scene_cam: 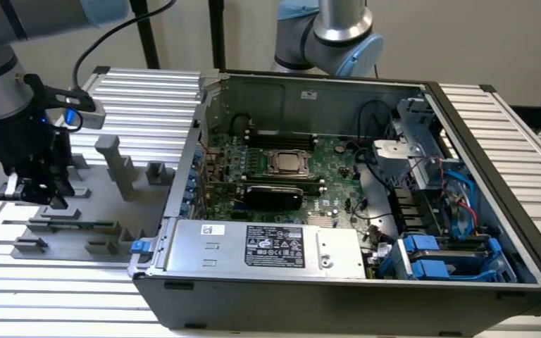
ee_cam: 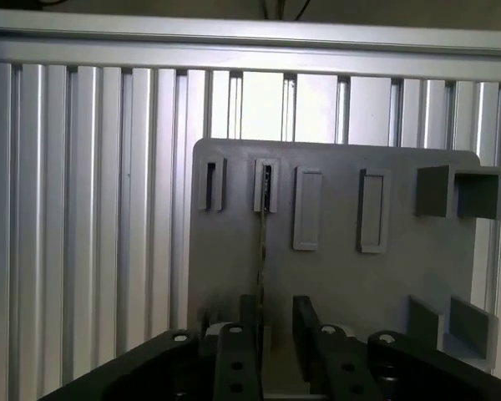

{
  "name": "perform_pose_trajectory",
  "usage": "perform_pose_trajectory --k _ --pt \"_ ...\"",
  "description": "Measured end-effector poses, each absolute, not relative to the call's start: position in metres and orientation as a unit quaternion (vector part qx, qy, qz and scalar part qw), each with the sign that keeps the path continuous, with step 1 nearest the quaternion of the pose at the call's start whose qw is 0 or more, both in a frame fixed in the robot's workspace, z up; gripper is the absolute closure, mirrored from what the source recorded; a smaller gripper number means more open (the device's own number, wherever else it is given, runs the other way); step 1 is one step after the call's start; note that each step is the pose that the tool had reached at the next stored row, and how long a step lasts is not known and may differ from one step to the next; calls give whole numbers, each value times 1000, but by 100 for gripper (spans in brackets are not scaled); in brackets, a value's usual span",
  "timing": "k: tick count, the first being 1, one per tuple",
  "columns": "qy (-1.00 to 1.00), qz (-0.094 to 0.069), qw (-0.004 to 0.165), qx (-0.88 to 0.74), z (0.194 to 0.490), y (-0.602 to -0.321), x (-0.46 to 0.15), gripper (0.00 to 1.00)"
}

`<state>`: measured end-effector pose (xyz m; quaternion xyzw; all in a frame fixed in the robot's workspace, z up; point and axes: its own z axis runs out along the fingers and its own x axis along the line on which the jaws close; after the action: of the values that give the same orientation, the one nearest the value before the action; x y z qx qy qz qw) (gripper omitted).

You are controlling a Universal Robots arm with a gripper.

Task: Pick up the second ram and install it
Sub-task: 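Pick up the second ram and move it above second insertion slot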

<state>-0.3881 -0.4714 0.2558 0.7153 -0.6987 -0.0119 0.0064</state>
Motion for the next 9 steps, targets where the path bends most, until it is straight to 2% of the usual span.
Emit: perform_pose_trajectory --k 9 --pt "-702 -11 5 713 239 -472 -394 0"
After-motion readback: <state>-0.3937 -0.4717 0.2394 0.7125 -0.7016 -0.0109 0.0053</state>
